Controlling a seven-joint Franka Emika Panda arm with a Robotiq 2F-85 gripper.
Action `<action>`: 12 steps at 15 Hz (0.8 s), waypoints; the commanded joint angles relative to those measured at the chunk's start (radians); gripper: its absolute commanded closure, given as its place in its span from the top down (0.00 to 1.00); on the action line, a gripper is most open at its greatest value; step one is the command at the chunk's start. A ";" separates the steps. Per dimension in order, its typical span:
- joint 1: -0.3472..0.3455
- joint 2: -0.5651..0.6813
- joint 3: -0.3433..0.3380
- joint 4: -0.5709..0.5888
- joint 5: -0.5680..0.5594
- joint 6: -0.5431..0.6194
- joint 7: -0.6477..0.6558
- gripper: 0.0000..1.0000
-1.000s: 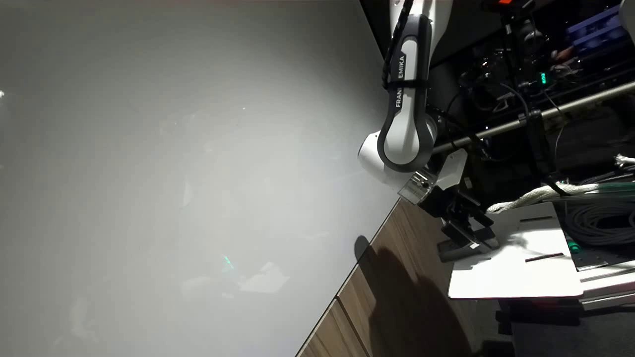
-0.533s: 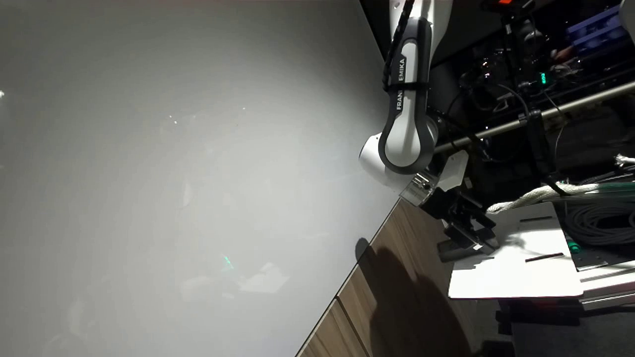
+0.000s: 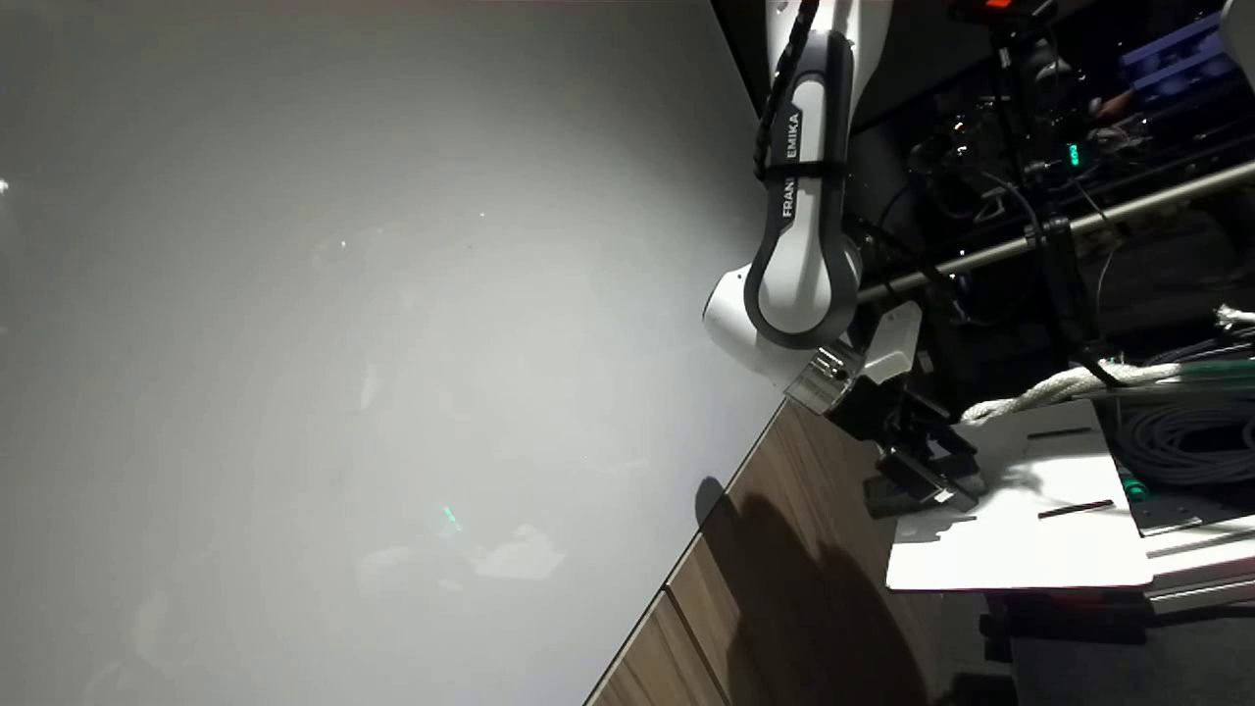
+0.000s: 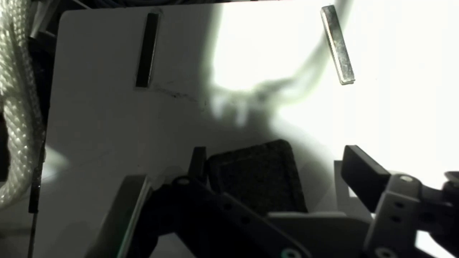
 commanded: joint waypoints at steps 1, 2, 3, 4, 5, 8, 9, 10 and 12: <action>0.006 0.006 0.003 0.011 0.023 -0.017 -0.015 0.96; 0.006 0.006 0.003 0.011 0.023 -0.017 -0.016 0.96; 0.006 0.007 0.004 0.011 0.025 -0.017 -0.017 0.96; 0.006 0.008 0.005 0.011 0.026 -0.016 -0.016 0.96; 0.009 0.009 0.009 0.010 0.029 -0.015 -0.014 0.96; 0.015 0.009 0.015 0.008 0.029 -0.014 -0.009 0.96; 0.017 0.008 0.016 0.006 0.028 -0.013 -0.009 0.96; 0.019 0.008 0.014 0.003 0.025 -0.011 -0.008 0.96; 0.021 0.005 0.007 -0.004 0.016 -0.008 -0.003 0.97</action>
